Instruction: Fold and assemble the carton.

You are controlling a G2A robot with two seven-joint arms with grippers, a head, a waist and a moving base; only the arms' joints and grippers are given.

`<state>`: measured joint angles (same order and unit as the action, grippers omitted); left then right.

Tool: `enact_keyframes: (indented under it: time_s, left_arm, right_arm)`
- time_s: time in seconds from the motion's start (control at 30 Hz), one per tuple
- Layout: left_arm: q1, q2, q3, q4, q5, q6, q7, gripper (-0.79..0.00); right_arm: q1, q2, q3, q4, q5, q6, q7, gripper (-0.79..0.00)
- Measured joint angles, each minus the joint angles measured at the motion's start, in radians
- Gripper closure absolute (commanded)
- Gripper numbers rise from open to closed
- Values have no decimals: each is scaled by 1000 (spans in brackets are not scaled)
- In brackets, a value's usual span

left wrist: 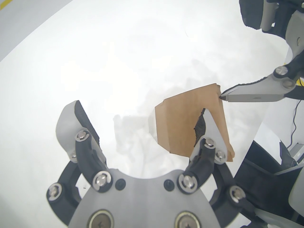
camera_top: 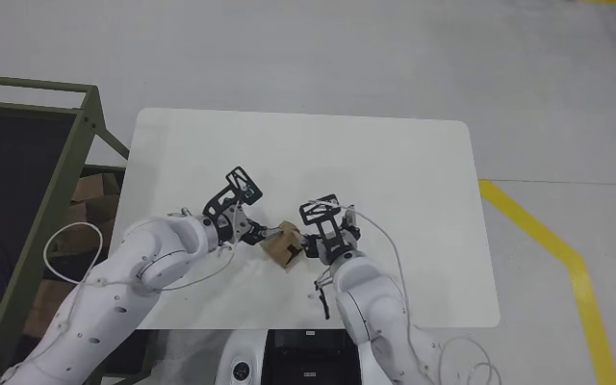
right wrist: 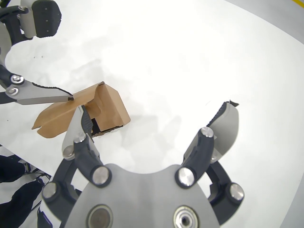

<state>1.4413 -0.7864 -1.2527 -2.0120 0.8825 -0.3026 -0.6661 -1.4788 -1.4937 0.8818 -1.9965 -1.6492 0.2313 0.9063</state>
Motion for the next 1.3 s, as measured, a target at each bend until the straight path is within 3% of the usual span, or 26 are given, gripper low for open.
enact_keyframes:
  time_s: [0.83, 1.3]
  left_arm:
    - [-57, -33, 101, 12, 83, 1, -63, -785]
    - [-100, -56, 154, 34, 110, 23, -75, -785]
  right_arm:
    - [3, -8, -15, 19, -174, -52, 141, -785]
    - [-3, -18, -12, 22, -218, -60, 164, -785]
